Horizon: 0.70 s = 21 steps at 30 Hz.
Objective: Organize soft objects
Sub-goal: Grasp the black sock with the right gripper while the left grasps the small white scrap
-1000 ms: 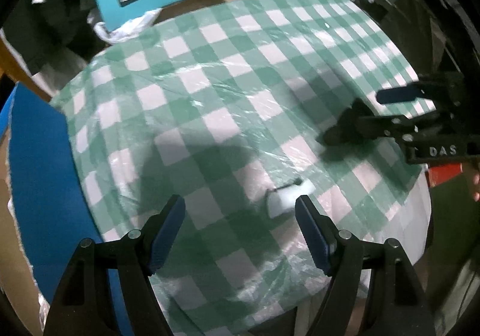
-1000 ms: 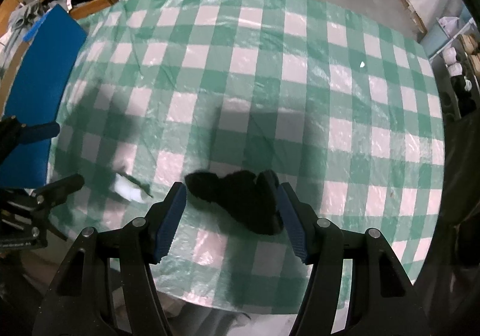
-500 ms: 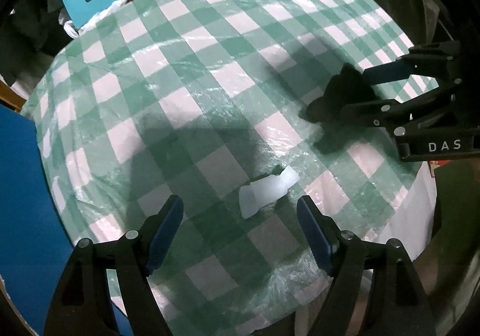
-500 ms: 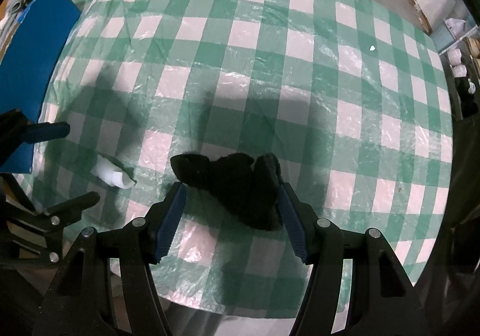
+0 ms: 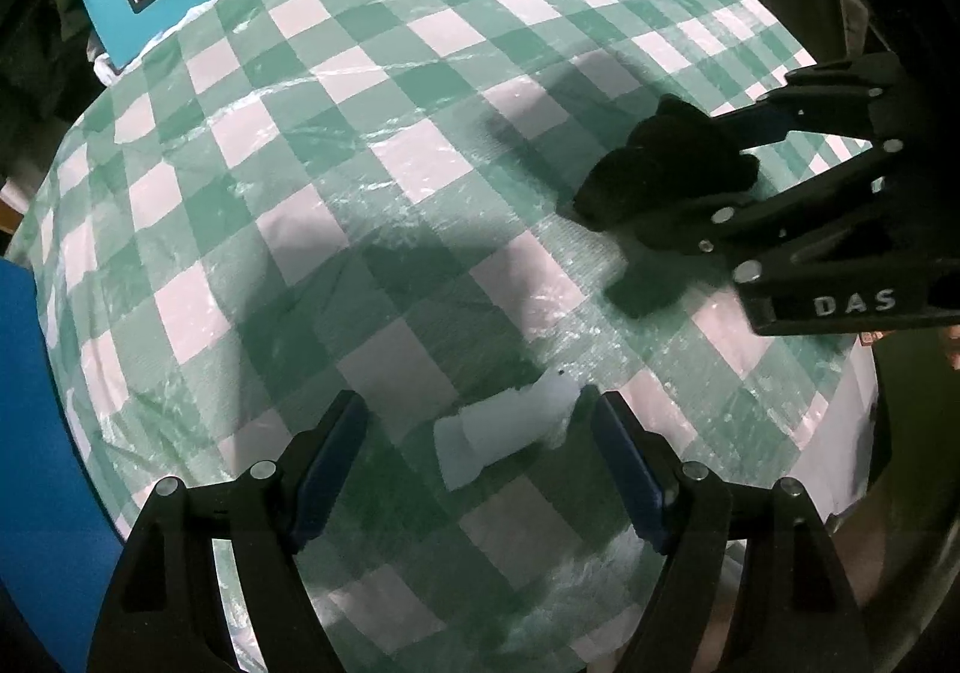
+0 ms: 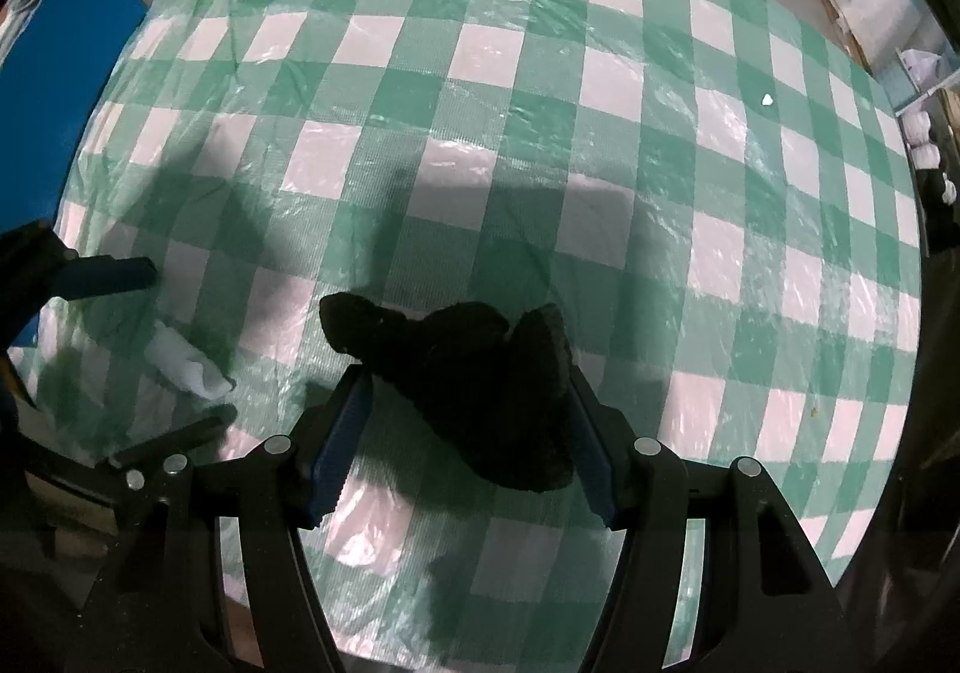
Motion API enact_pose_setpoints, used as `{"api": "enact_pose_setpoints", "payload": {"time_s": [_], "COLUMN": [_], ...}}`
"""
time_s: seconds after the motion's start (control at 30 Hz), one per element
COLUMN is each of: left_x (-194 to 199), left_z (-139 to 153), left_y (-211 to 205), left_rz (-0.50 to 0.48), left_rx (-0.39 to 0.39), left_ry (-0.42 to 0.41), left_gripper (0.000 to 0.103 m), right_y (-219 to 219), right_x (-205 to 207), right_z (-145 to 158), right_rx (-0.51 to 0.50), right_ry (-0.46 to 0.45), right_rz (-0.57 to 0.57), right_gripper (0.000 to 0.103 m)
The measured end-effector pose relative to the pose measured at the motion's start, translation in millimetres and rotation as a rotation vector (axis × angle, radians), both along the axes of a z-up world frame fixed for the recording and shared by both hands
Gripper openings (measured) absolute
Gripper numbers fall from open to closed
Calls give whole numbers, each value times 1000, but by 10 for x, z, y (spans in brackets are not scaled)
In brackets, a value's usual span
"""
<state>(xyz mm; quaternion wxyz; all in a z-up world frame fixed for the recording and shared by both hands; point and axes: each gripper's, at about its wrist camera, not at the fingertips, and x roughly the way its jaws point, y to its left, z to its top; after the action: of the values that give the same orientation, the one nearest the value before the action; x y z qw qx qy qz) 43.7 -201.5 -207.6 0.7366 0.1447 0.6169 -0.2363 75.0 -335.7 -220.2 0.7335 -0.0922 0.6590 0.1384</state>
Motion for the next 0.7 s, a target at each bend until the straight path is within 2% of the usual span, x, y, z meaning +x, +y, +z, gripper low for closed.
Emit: {"api": "enact_pose_setpoints", "payload": {"time_s": [0.17, 0.23, 0.37, 0.6, 0.7], "left_x": [-38, -52, -50, -114, -119], "left_z": [12, 19, 23, 67, 76], "left_y": [-51, -62, -51, -2, -24], "left_rz": [-7, -13, -25, -52, -45], "left_rx": [-8, -6, -2, -24, -42], "left_ry": [-9, -21, -33, -32, -25], "left_gripper": [79, 70, 61, 29, 23], "right_y": [-8, -45, -26, 208, 236], "right_x": [14, 35, 81, 94, 62], "right_z": [-66, -73, -79, -53, -25], "right_rx": [-5, 6, -2, 14, 45], "right_ry": [-20, -28, -29, -34, -30], "right_rz": [20, 24, 32, 16, 3], "right_gripper": [62, 62, 60, 49, 46]}}
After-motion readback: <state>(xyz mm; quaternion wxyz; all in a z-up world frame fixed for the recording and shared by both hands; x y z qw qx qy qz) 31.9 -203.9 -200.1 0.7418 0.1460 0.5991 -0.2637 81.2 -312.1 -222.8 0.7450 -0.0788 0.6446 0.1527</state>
